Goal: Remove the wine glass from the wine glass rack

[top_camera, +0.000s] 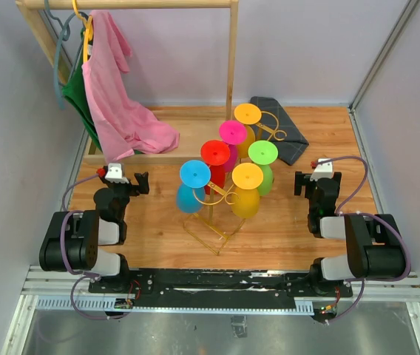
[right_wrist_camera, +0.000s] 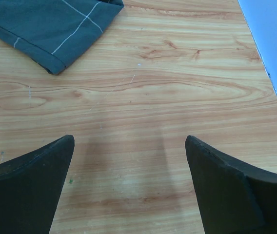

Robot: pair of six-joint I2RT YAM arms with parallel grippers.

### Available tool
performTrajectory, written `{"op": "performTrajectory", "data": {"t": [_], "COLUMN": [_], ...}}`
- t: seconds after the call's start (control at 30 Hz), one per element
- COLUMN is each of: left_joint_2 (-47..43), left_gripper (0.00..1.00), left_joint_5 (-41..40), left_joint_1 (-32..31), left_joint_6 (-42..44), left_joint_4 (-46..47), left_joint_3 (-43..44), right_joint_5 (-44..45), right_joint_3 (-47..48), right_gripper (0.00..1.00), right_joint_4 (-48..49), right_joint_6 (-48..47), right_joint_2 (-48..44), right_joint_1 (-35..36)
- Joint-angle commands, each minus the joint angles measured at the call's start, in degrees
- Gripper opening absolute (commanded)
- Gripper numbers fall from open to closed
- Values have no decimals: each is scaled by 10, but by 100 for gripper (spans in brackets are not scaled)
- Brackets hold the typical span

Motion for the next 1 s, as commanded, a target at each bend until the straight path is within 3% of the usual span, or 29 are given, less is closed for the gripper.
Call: {"op": "performTrajectory", "data": {"t": [0.0, 0.37, 0.47, 0.57, 0.8, 0.97], "left_joint_2": [2, -10, -75, -157, -318, -399], "left_gripper": [99, 99, 99, 99, 99, 99], "left_joint_5": [-6, -4, -1, 13, 25, 45], "left_joint_1": [-2, -4, -3, -3, -3, -3], "left_joint_6": [11, 12, 13, 2, -24, -32], "left_joint_4": [26, 44, -45, -231, -512, -730], "left_joint_3": [-2, -16, -3, 53, 115, 215], "right_joint_5": [9, 9, 24, 27, 21, 34], "right_joint_3": [7, -4, -15, 4, 63, 133], "right_gripper": [98, 98, 98, 98, 98, 98], "right_joint_4": [2, 18, 26, -84, -433, -646], "right_joint_6": [-7, -8, -6, 7, 76, 158], "right_joint_2": [-2, -9, -43, -112, -325, -424], "right_joint_1": [12, 11, 11, 11, 12, 11]}}
